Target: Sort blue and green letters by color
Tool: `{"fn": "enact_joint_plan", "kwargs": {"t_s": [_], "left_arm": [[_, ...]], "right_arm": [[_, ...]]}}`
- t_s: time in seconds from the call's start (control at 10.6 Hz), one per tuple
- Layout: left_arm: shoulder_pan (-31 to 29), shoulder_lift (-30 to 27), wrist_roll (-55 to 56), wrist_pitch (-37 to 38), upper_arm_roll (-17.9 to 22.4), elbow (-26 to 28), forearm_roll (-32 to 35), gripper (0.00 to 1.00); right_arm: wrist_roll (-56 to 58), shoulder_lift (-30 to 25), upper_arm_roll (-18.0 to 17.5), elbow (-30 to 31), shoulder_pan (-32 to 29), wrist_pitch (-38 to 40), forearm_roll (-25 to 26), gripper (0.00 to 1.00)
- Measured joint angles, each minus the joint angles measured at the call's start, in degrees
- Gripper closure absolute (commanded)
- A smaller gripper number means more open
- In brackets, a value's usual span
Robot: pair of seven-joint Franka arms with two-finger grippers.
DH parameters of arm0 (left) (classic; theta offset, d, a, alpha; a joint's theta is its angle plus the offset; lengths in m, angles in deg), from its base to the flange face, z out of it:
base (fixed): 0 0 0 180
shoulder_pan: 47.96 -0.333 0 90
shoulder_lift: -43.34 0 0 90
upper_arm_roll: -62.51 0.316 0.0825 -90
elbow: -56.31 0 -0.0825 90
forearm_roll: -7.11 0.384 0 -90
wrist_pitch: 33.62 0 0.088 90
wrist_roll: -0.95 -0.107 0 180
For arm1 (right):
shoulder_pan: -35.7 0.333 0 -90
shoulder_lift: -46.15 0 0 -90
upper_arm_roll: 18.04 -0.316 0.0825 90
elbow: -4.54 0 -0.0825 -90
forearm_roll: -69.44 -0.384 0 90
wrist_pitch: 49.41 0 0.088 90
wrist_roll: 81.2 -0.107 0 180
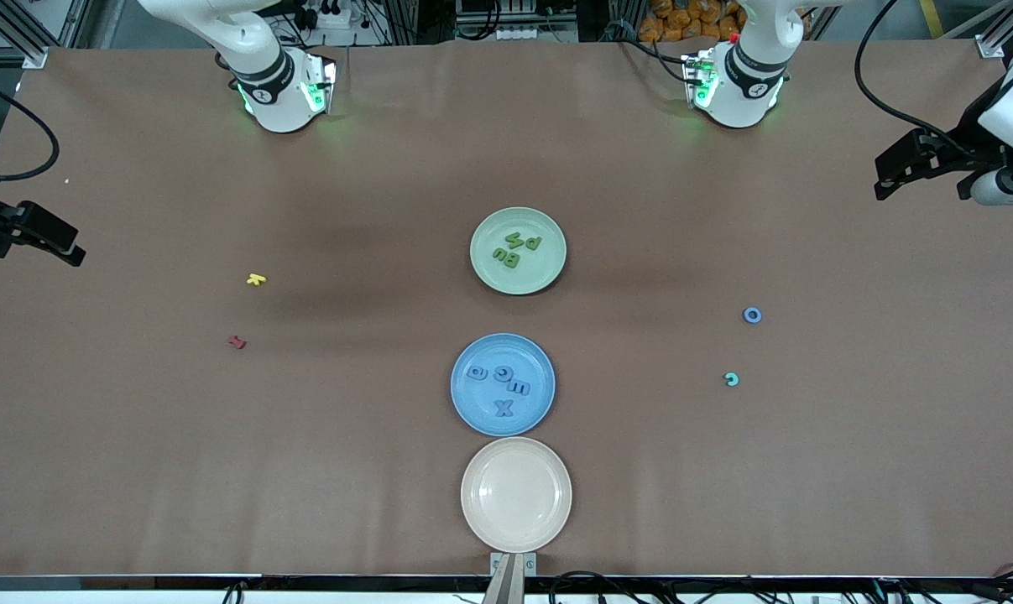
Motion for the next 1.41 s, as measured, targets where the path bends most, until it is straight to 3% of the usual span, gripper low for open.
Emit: {"fn": "enact_joint_plan", "kwargs": {"t_s": [0.38, 1.41], "left_arm": [[0.05, 0.45, -0.23, 0.00, 0.18, 0.30, -0.31, 0.00], [1.08, 0.31, -0.23, 0.82, 0.96, 0.30, -0.74, 0.00]], "right_arm": [[0.01, -0.01, -7.04, -0.28, -7.09, 0.00, 0.03, 0.00], [0.01, 0.00, -7.67, -0.28, -7.42, 0.00, 0.04, 0.00]]}}
